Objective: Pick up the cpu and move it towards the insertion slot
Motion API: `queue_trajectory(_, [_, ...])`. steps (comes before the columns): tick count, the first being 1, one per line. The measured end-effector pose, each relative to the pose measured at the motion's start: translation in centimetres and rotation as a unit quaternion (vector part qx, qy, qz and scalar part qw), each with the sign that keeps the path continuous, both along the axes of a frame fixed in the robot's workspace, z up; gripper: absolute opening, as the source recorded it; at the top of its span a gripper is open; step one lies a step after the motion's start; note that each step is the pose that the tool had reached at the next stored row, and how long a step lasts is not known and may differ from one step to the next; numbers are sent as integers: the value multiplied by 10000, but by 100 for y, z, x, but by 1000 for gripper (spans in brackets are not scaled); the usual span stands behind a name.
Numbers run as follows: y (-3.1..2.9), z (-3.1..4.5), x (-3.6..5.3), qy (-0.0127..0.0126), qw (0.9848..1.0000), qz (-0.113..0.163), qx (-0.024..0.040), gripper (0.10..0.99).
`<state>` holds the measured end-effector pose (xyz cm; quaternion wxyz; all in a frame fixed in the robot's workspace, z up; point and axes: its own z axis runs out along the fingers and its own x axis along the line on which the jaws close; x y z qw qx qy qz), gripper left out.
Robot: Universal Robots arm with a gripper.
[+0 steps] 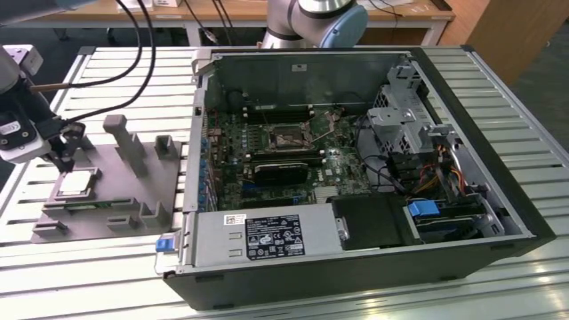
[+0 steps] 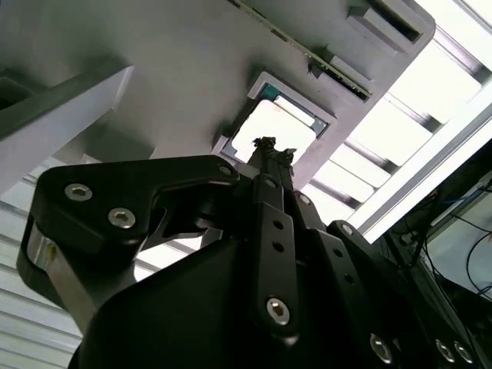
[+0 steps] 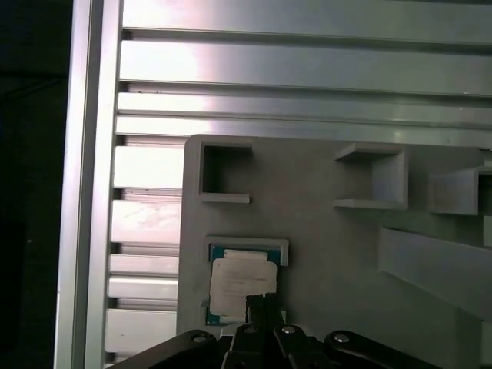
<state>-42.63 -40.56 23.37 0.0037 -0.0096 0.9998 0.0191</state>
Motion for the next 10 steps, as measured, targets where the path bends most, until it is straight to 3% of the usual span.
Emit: queue_trajectory(10, [-26,-143,-13,-1,10000,0,0,102])
